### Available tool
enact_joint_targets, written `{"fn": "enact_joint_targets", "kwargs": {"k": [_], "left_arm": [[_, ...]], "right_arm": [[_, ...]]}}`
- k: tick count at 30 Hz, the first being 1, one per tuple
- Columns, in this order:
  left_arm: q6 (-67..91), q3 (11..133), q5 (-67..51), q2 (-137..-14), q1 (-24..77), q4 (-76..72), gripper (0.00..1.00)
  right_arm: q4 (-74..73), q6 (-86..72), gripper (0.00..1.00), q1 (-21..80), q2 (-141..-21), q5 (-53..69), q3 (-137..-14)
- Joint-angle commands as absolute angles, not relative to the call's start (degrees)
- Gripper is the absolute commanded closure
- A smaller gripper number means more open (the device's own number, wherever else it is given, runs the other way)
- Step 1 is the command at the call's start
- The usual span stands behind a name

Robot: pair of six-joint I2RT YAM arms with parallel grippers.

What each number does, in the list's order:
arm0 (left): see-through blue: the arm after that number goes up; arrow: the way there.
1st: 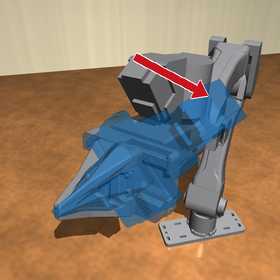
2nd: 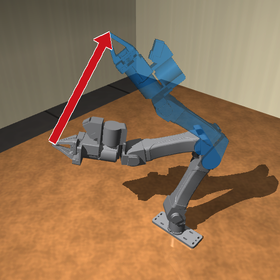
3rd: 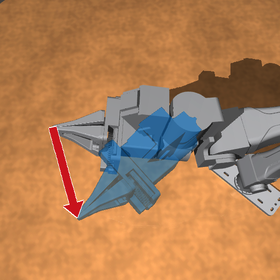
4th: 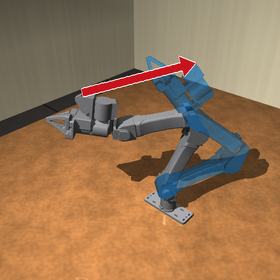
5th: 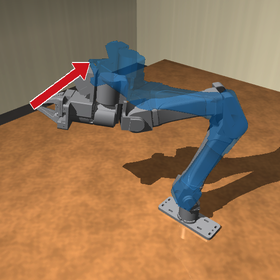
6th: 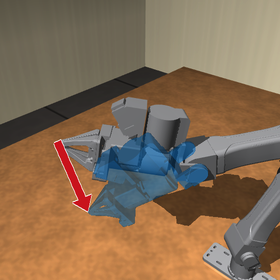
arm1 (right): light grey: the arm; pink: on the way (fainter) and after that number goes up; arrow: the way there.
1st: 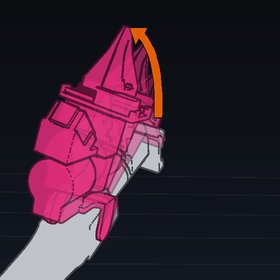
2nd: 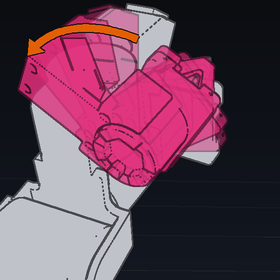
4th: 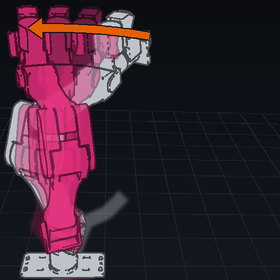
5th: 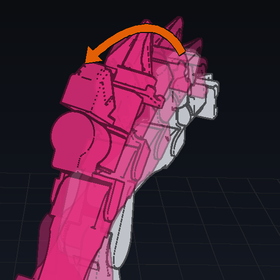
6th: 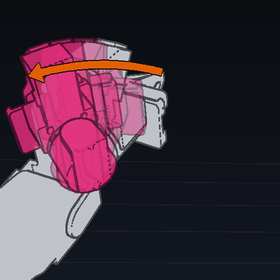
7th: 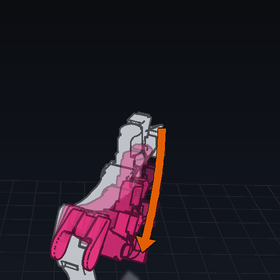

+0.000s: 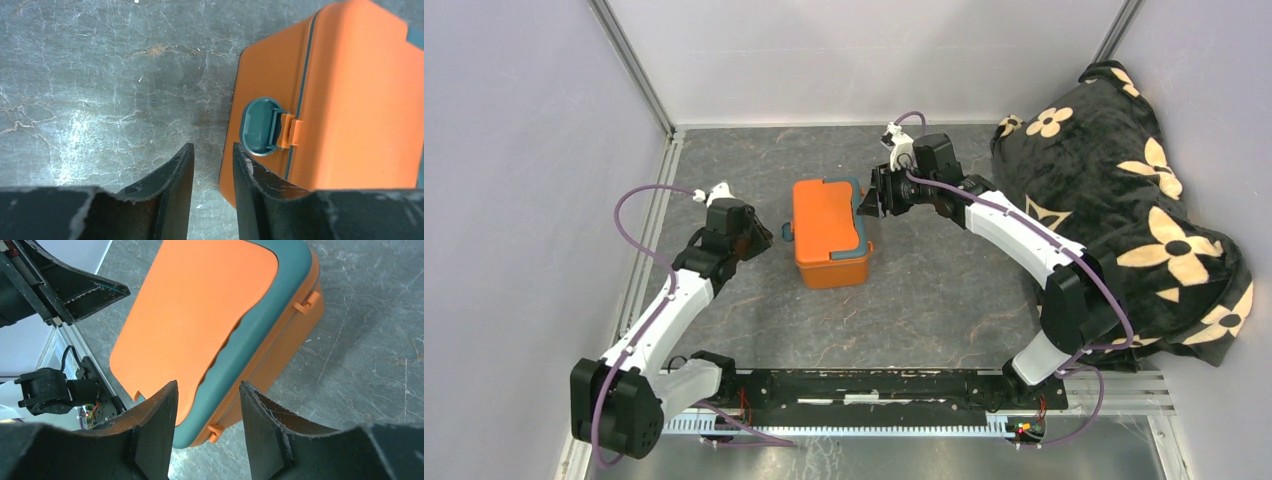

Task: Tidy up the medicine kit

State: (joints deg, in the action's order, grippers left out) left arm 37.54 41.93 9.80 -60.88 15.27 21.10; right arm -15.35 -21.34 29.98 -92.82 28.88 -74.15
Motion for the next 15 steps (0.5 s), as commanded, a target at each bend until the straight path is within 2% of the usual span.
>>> {"fn": "enact_joint_targets", "kwargs": {"k": [1, 7, 11, 15], "left_arm": [[40.91, 43.45, 4.33, -61.39, 11.47, 18.24, 0.58], [46.95, 37.36, -11.72, -66.42, 1.9, 7.95, 0.59], [47.54, 36.38, -15.49, -69.7, 0.72, 4.63, 0.58], [47.29, 35.43, -19.14, -73.47, 0.74, 1.82, 0.55]], "right_arm": [[-15.14, -19.1, 0.45, 32.03, -92.59, 26.11, -79.13], [-20.23, -16.01, 0.52, 37.06, -95.98, 18.83, -86.1], [-26.25, -13.42, 0.53, 40.18, -100.13, 10.21, -91.86], [-26.74, -13.6, 0.52, 42.19, -102.32, 8.47, -92.57]]}}
